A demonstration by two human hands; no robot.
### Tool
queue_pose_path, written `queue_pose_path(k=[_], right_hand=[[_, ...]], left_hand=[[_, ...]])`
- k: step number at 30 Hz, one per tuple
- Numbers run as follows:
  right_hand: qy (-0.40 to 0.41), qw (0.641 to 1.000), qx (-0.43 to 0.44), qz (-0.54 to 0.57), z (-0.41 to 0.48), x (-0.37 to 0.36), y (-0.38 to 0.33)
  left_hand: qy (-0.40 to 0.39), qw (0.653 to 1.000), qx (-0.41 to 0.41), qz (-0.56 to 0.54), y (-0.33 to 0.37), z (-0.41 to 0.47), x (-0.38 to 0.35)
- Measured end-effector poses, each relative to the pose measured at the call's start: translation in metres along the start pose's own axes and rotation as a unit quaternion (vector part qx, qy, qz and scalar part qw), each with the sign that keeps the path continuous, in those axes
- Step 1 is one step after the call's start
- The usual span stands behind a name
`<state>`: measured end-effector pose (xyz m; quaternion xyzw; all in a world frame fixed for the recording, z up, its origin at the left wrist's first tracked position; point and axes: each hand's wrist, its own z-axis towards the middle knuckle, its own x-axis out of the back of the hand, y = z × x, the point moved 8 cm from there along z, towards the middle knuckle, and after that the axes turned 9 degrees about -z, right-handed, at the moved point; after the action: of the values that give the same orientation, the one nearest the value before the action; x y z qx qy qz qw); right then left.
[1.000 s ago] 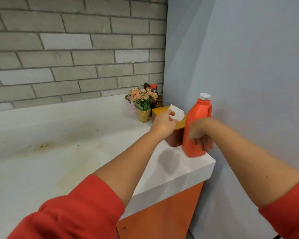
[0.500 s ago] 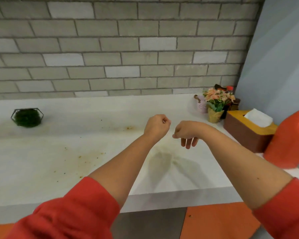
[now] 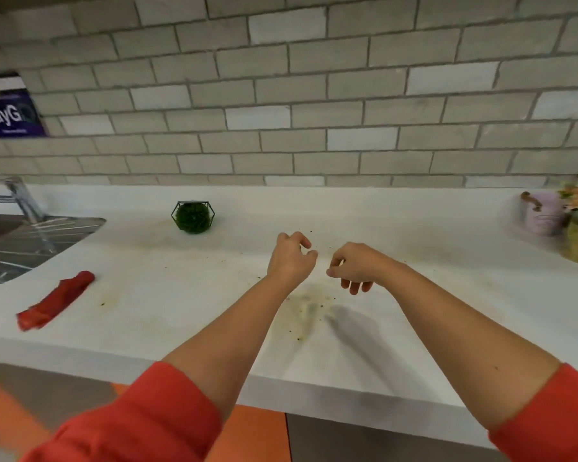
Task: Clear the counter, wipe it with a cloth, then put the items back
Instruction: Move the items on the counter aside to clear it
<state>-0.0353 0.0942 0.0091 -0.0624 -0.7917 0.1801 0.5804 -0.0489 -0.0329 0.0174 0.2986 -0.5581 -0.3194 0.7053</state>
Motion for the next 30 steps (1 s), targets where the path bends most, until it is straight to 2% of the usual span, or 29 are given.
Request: queue_pose_path(k=[20,26,30], right_hand=[[0.0,0.993,0.119,0.0,0.179,-0.025,-0.126],[0.003,0.996,0.092,0.006,0.216,-0.035,-0.148],[0.013,0.998,0.062,0.028,0.236,-0.04,-0.161]], left_hand=[[0.083,0.986,0.138,0.038,-0.184,0.136,0.116],[0.086,0.981,0.164,0.051,-0.239,0.186,0.151],[0.115,0.977,0.177,0.037,-0.262,0.217,0.17]])
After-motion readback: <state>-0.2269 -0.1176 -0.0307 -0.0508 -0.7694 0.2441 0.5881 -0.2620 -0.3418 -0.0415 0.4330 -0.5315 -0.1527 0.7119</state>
